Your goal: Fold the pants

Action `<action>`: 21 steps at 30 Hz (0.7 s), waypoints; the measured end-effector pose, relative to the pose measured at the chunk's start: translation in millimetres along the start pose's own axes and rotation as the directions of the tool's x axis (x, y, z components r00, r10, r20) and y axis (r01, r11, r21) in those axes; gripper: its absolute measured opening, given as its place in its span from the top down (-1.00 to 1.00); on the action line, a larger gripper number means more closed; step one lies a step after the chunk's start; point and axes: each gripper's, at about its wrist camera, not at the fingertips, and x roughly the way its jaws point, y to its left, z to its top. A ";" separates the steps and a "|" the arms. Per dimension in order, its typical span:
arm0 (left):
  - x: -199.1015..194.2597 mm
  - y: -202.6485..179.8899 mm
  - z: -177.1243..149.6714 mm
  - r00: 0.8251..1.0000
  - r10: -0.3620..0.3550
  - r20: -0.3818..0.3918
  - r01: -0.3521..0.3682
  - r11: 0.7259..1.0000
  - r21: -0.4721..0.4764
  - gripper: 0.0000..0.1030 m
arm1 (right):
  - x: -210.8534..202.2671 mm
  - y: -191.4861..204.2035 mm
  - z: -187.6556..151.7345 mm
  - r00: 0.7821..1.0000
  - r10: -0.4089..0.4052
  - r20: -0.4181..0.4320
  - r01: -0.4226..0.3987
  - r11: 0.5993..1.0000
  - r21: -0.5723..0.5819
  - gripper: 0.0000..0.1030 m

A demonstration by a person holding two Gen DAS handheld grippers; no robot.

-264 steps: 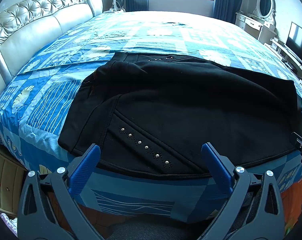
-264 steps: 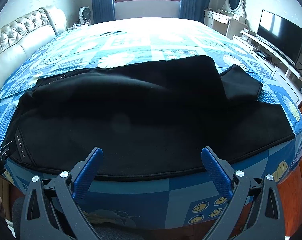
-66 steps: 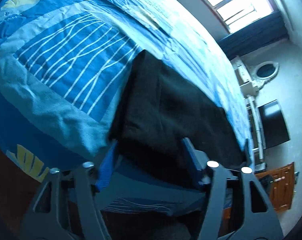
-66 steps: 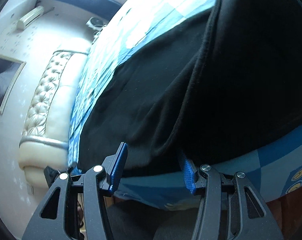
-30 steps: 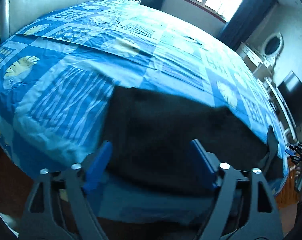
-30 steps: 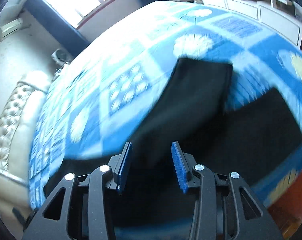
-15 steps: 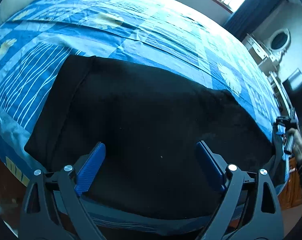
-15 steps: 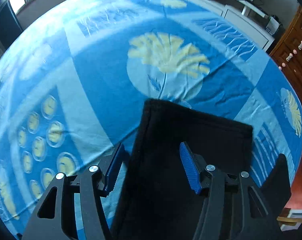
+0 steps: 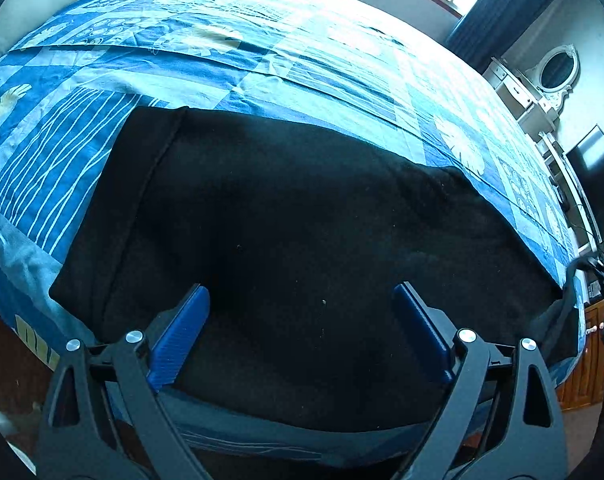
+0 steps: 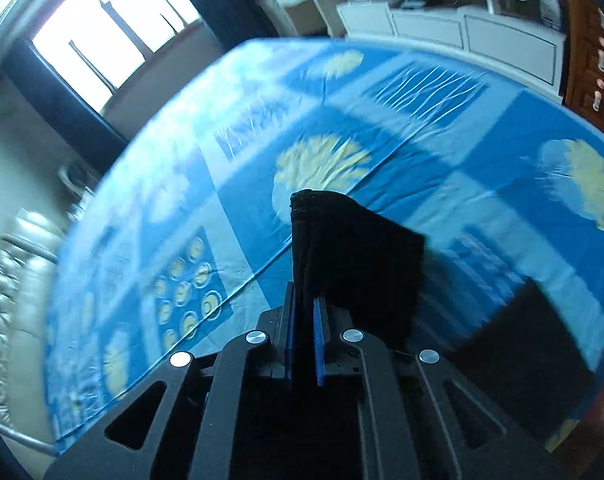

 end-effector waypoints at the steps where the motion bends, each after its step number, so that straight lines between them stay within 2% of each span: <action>1: -0.2 -0.7 -0.6 1.000 0.003 0.000 -0.003 1.000 0.002 -0.80 | -11.5 -8.5 -4.2 1.000 0.012 0.012 -0.012 1.000 0.016 0.86; 4: -0.3 -2.4 -1.9 1.000 0.014 0.001 -0.014 1.000 0.006 -0.80 | -49.5 -58.8 -19.8 0.996 0.057 0.062 -0.062 0.994 0.094 0.86; 8: -0.1 -4.9 -3.6 1.000 0.030 0.006 -0.030 0.999 0.010 -0.81 | -62.2 -112.8 -44.5 0.995 0.073 0.064 -0.084 0.979 0.184 0.87; 12: 0.5 -6.6 -5.0 0.999 0.045 0.011 -0.045 0.999 0.011 -0.82 | -49.6 -151.8 -72.9 0.997 0.070 0.023 -0.073 0.962 0.263 0.87; 17: 1.1 -9.2 -6.3 0.998 0.064 0.011 -0.064 0.998 0.012 -0.82 | -28.8 -174.6 -85.8 0.990 0.139 0.020 -0.136 0.915 0.379 0.87; 19: 0.4 -9.4 -7.4 0.998 0.065 0.009 -0.065 0.998 0.009 -0.82 | -24.6 -179.6 -85.6 0.985 0.170 0.029 -0.166 0.891 0.422 0.78; 21: 0.6 -9.7 -8.1 0.998 0.066 0.007 -0.067 0.998 0.010 -0.82 | -20.2 -183.4 -83.1 0.980 0.195 0.043 -0.193 0.870 0.453 0.48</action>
